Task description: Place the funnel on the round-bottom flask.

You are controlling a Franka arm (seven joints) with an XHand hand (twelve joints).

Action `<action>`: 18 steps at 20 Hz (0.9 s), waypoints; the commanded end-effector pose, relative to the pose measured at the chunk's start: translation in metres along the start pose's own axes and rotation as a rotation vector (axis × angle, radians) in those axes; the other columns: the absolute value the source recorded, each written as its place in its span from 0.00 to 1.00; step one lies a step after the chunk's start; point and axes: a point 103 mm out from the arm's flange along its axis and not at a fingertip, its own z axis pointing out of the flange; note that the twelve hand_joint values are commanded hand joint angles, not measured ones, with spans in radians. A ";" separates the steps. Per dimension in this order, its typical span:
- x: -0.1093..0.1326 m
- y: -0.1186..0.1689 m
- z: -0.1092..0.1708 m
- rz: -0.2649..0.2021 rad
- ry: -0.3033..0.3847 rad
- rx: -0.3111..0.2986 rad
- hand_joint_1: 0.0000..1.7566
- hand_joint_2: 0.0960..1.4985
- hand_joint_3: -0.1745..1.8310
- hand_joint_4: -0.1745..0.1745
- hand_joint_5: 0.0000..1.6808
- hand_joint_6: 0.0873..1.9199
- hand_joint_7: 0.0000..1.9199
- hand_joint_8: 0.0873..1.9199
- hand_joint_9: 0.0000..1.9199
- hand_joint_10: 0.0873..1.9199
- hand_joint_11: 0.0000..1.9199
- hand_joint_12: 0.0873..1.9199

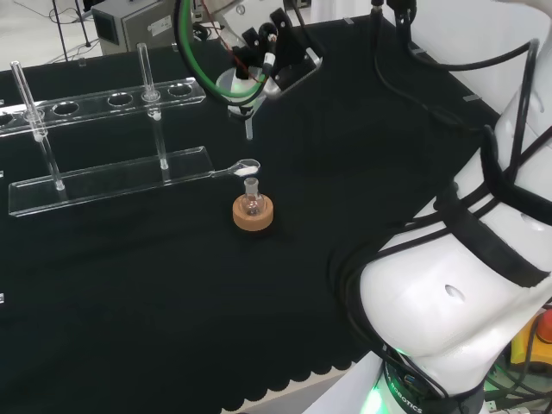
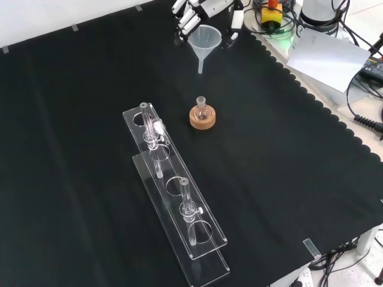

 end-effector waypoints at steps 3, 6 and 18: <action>0.008 0.000 0.007 0.000 0.013 0.000 0.49 0.47 0.42 0.42 0.42 0.40 0.41 0.37 0.55 0.29 0.28 0.64; 0.013 0.002 0.011 -0.004 0.007 0.006 0.49 0.47 0.42 0.42 0.42 0.41 0.41 0.37 0.55 0.29 0.28 0.64; 0.029 0.018 0.043 -0.028 0.010 0.049 0.49 0.47 0.42 0.42 0.42 0.41 0.41 0.37 0.55 0.29 0.28 0.64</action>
